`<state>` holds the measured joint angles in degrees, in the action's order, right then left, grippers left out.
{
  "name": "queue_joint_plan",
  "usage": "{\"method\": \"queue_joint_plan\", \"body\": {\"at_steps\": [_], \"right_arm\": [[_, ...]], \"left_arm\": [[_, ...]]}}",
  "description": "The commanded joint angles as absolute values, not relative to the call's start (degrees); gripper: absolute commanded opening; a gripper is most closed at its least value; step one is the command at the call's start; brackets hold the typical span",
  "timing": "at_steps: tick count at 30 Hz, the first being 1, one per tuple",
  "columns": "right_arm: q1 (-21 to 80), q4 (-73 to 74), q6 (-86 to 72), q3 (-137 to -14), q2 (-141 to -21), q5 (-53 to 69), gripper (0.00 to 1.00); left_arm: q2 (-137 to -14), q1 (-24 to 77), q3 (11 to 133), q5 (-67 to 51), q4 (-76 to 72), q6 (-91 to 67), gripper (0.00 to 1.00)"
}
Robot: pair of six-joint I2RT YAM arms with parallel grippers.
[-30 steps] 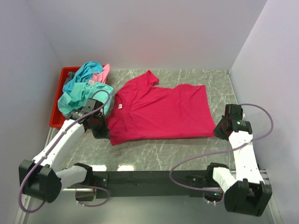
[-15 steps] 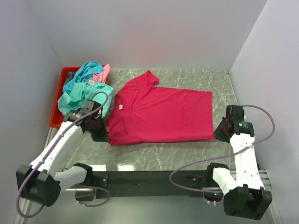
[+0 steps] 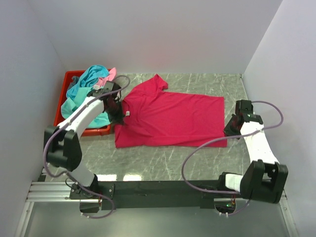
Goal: Fold and stack the t-shirts
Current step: Fold the tshirt
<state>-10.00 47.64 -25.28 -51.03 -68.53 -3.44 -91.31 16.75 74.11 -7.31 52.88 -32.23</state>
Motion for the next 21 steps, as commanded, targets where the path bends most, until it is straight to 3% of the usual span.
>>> {"method": "queue_joint_plan", "body": {"at_steps": [1, 10, 21], "right_arm": [[-9.9, 40.3, -23.9, -54.7, -71.8, -4.4, 0.00], [-9.9, 36.3, -22.8, -61.5, -84.2, -4.0, 0.00], [-9.9, 35.0, -21.4, -66.8, -92.3, -4.7, 0.00]], "left_arm": [[-96.3, 16.5, 82.2, -5.9, 47.8, -26.8, 0.00], [-110.5, 16.5, 100.0, -7.5, 48.2, -19.2, 0.00], [-118.9, 16.5, 107.3, -6.2, 49.6, -14.3, 0.00]]}}
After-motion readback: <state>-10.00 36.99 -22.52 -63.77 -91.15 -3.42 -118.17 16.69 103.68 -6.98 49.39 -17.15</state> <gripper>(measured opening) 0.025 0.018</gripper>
